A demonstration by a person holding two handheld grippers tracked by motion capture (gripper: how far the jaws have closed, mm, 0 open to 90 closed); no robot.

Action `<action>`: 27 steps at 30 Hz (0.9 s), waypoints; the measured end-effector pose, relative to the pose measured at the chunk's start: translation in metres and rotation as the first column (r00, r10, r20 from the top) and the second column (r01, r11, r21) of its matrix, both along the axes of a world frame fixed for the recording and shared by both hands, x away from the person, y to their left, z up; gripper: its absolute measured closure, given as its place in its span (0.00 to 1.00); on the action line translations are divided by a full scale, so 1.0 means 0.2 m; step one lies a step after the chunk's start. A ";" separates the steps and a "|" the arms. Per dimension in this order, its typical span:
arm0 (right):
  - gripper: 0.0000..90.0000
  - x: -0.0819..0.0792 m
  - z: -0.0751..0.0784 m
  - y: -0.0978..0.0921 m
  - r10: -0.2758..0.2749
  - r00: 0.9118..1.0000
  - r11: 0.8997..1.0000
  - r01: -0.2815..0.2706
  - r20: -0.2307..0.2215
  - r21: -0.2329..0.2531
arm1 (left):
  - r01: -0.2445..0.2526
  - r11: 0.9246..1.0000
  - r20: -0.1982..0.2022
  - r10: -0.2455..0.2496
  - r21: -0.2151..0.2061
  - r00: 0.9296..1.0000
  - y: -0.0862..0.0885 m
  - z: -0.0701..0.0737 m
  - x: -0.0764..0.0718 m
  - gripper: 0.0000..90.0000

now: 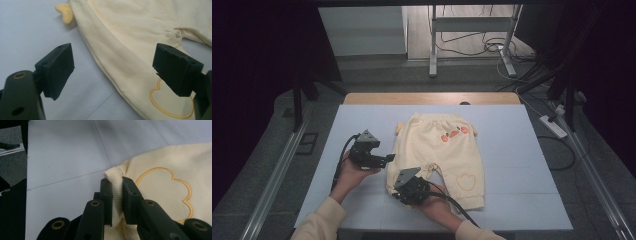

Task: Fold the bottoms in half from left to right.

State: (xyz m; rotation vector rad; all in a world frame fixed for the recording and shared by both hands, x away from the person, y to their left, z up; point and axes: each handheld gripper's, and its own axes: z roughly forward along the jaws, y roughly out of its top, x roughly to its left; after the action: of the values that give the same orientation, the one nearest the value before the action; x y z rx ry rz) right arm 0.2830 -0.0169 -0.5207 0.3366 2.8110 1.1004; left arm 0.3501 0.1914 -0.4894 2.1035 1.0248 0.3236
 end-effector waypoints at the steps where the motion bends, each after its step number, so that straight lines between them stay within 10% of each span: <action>1: 0.88 0.00 0.00 0.00 0.000 1.000 1.000 0.000 0.000 0.000 | 0.001 1.000 0.001 -0.001 0.006 1.000 0.00 0.00 0.01 0.19; 27: 0.88 -0.01 0.00 0.00 0.003 1.000 1.000 -0.003 0.015 -0.002 | -0.012 1.000 -0.030 0.012 -0.006 0.999 -0.05 -0.01 0.28 0.21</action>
State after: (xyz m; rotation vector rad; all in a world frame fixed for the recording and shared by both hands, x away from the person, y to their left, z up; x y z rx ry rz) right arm 0.2819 -0.0171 -0.5212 0.3232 2.8006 1.0962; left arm 0.4059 0.1811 -0.4919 2.1030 1.0546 0.2951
